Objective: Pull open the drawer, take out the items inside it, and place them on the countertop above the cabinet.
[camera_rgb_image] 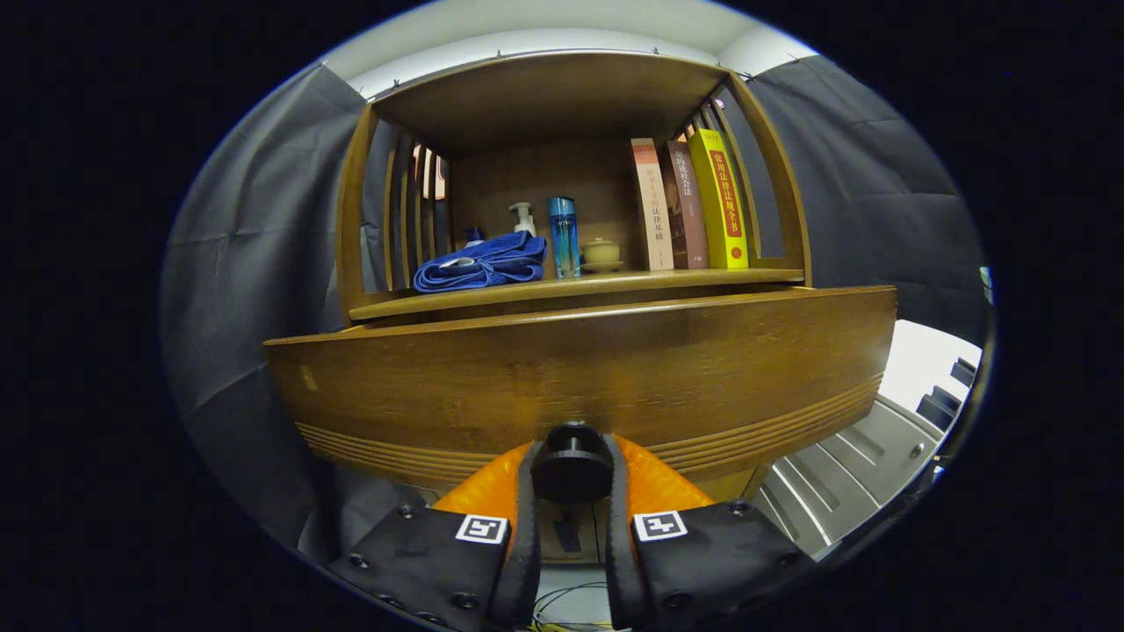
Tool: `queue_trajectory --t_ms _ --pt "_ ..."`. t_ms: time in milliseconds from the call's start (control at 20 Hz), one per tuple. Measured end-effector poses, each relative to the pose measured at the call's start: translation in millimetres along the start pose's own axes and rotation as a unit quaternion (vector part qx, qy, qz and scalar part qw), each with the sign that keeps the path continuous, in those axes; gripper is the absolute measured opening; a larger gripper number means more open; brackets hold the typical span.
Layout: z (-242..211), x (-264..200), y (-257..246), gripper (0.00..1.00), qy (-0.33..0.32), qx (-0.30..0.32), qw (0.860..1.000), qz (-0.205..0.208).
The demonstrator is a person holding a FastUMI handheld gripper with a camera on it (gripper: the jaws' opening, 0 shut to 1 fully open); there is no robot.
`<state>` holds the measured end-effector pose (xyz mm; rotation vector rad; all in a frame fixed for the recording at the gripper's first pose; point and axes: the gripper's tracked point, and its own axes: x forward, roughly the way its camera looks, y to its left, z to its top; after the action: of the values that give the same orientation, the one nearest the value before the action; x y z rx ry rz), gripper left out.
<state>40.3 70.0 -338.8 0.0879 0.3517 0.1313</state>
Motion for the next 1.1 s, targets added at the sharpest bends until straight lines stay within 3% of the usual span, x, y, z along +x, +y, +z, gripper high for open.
queue_trajectory --t_ms 800,1100 --pt "-7.6 -10.3 0.0 0.39 -0.006 -0.011 1.000 0.006" --pt "-8.3 -10.7 1.0 0.49 0.000 -0.014 1.000 0.009"
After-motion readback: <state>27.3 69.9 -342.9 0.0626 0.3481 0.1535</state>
